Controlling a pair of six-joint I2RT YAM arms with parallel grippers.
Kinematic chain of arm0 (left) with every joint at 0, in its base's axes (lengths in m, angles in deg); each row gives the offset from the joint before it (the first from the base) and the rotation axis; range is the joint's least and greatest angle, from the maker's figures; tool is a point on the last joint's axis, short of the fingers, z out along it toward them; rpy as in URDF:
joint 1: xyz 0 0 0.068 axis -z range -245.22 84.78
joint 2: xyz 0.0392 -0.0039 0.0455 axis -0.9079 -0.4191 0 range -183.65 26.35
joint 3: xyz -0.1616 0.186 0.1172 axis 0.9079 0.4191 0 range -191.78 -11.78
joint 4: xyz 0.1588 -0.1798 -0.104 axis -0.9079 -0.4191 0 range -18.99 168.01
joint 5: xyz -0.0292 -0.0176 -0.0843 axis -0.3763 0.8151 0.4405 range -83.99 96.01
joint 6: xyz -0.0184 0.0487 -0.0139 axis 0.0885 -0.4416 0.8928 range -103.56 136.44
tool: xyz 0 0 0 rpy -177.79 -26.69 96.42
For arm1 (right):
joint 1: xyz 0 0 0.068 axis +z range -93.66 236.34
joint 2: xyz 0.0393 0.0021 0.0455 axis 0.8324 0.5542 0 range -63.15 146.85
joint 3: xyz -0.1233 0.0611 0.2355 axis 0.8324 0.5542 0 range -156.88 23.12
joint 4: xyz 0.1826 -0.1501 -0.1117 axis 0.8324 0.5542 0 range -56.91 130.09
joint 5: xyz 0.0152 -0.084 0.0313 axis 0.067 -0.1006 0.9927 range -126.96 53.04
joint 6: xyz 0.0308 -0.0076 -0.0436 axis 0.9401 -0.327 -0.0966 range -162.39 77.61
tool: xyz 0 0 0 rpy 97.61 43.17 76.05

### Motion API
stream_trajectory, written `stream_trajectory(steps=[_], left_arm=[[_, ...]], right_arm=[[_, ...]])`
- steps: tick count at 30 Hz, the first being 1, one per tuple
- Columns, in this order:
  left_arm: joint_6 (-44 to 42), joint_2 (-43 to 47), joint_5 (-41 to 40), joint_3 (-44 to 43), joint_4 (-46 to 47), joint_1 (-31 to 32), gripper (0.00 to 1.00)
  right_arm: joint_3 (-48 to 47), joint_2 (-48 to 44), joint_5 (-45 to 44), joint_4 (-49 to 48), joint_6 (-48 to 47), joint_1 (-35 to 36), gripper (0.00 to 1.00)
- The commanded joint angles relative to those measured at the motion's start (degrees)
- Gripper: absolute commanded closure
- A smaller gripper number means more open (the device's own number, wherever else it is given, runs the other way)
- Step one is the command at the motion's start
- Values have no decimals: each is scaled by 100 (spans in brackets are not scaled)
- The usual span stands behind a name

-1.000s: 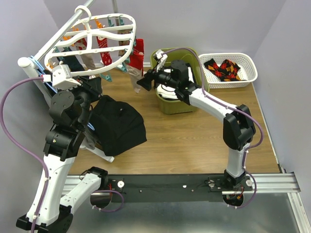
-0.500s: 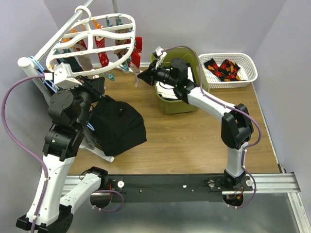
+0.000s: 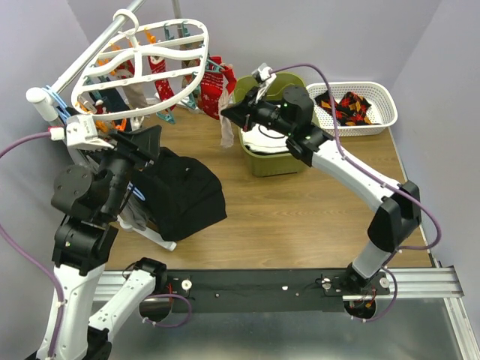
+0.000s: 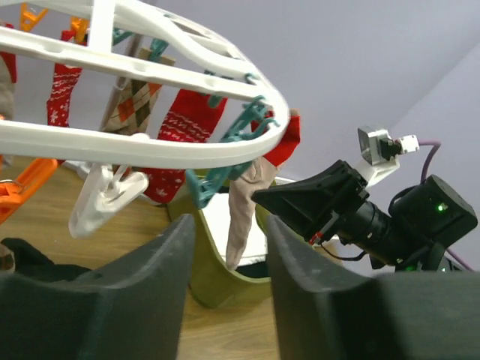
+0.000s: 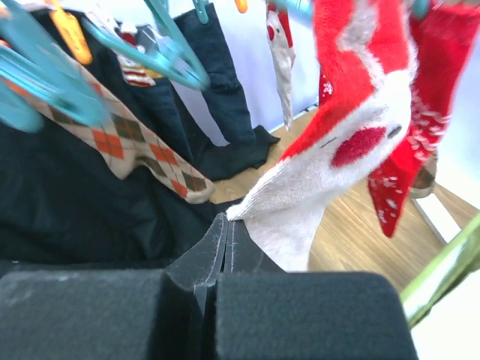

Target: Remove the socks clipped to the hanger

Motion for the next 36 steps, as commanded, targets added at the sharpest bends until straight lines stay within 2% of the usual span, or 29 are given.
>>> stream_trajectory(steps=[1,2,3,5,12,15,17,18,20,24,27,33,35,36], left_arm=[[-238,326,717,-3,205,-36,63],[-282,362,971,-11,388,-27,73],[-282,362,1313,-38,460,-27,78],[-195,292,1622,-195,609,-27,78],[280,-586,2597,-530,900,-18,55],[508,-1157,2898,-565,1040,87,54],[509,-1421,2523,-661,1023,559,54],[518,-1483,1833,-705,1014,814,53],[509,-1676,1170,-889,1006,1411,52],[763,-1993,-358,-1145,707,1748,51],[1123,-1950,-1177,-970,671,1836,51],[1449,-1817,-1777,-741,900,1898,50],[1519,-1940,-1830,-828,795,1907,41],[1641,-1993,-1874,-855,777,1907,41]], right_arm=[[12,-386,-412,772,-71,81,99],[-6,-430,-447,868,-88,98,99],[-6,-518,-491,1043,-97,133,99],[20,-615,-588,1176,-115,160,99],[108,-984,-703,1677,-132,335,99],[161,-1098,-711,1739,-115,441,99],[231,-1160,-729,1757,-106,467,99],[257,-1221,-738,1774,-80,502,99],[301,-1265,-782,1809,-71,520,99],[363,-1371,-905,1897,-97,573,99],[407,-1424,-984,1941,-123,582,99],[424,-1433,-1081,2047,-220,599,99],[433,-1459,-1063,2038,-220,608,99],[425,-1476,-1063,2047,-229,617,99]])
